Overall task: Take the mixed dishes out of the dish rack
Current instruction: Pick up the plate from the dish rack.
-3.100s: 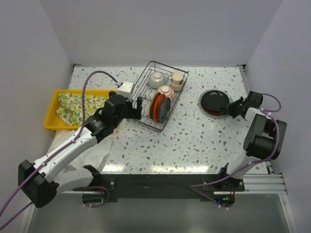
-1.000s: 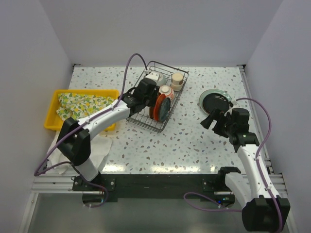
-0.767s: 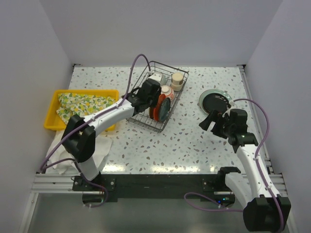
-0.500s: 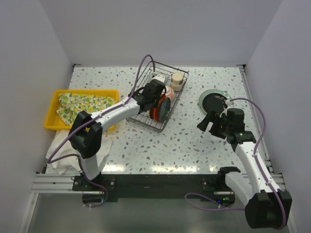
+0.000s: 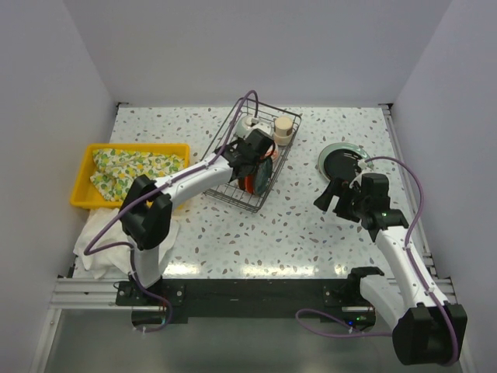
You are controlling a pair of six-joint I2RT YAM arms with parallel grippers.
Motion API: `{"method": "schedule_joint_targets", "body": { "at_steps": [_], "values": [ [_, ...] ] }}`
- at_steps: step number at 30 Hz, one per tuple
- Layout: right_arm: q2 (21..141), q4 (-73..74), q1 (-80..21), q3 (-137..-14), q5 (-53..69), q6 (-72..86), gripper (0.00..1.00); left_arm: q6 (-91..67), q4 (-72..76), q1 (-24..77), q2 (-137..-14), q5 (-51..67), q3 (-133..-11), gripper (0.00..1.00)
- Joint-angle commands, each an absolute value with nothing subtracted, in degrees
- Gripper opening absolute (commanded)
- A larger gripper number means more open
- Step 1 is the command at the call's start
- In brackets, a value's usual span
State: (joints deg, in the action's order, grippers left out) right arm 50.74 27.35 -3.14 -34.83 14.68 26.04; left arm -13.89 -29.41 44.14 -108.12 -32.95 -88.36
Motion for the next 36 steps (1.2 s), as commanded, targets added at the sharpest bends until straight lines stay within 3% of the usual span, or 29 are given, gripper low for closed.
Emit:
{"method": "schedule_joint_targets", "body": {
  "at_steps": [1, 28, 36],
  "values": [
    [50.45, 26.54, -3.52, -35.16, 15.12, 25.14, 0.93, -14.94, -30.06, 44.47, -107.40, -35.94, -92.63, 0.02],
    [51.68, 26.80, -4.75, -38.58, 22.14, 25.14, 0.93, -9.58, -36.65, 44.74, -90.89, -40.52, -90.88, 0.00],
    [53.52, 22.77, -6.06, -39.29, 30.57, 28.03, 0.92, -11.16, -34.99, 44.65, -86.05, -30.78, -89.83, 0.00]
  ]
}}
